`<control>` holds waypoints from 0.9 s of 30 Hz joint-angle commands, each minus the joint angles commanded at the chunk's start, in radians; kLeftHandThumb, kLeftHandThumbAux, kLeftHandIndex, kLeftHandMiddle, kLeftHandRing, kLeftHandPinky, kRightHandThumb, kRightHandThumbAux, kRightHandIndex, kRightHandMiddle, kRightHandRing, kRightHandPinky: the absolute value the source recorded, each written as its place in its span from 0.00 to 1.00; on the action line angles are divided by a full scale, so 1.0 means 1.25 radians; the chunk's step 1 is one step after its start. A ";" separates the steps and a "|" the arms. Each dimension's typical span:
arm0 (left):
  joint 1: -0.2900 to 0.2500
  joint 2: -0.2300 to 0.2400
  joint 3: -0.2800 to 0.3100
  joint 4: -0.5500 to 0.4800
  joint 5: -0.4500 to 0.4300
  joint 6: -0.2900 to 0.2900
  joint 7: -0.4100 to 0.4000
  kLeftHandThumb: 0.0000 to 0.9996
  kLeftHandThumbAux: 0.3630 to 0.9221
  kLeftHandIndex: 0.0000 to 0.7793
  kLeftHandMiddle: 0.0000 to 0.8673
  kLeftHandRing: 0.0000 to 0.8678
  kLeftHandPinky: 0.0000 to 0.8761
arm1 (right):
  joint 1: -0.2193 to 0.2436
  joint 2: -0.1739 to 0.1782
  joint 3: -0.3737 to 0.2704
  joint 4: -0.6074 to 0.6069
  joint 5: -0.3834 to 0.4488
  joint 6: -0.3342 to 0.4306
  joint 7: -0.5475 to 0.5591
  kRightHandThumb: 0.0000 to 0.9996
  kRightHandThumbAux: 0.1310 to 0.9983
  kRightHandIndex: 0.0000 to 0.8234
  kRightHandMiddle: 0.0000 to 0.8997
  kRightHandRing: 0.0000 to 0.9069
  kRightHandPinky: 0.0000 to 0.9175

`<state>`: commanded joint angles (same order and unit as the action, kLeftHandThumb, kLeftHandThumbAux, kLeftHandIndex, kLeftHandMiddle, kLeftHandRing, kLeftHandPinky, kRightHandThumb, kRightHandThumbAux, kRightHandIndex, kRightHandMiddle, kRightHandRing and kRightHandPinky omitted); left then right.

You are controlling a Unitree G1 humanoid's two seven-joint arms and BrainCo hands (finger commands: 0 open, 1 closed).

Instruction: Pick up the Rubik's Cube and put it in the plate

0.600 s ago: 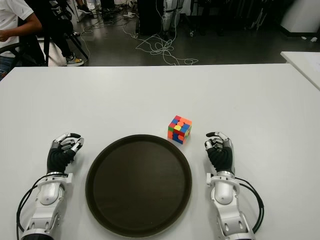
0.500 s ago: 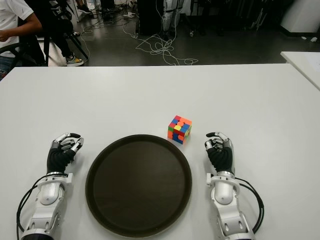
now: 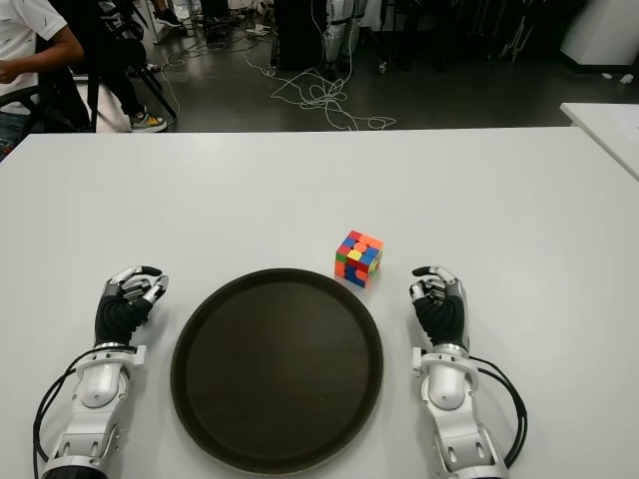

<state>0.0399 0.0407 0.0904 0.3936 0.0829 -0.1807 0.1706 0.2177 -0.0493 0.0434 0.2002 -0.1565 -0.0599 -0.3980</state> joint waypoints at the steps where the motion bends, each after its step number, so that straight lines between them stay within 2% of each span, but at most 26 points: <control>1: 0.000 -0.001 0.000 0.000 -0.001 0.001 0.000 0.71 0.62 0.57 0.92 0.94 0.92 | 0.000 0.000 0.000 0.000 0.000 0.001 0.001 0.70 0.69 0.53 0.87 0.87 0.85; 27: -0.005 -0.004 0.007 0.009 -0.027 -0.003 -0.016 0.71 0.62 0.57 0.92 0.94 0.91 | 0.000 -0.004 0.001 0.000 -0.015 0.008 -0.001 0.69 0.69 0.53 0.88 0.88 0.86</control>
<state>0.0336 0.0354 0.0991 0.4052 0.0496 -0.1844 0.1512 0.2171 -0.0546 0.0443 0.2001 -0.1750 -0.0504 -0.3987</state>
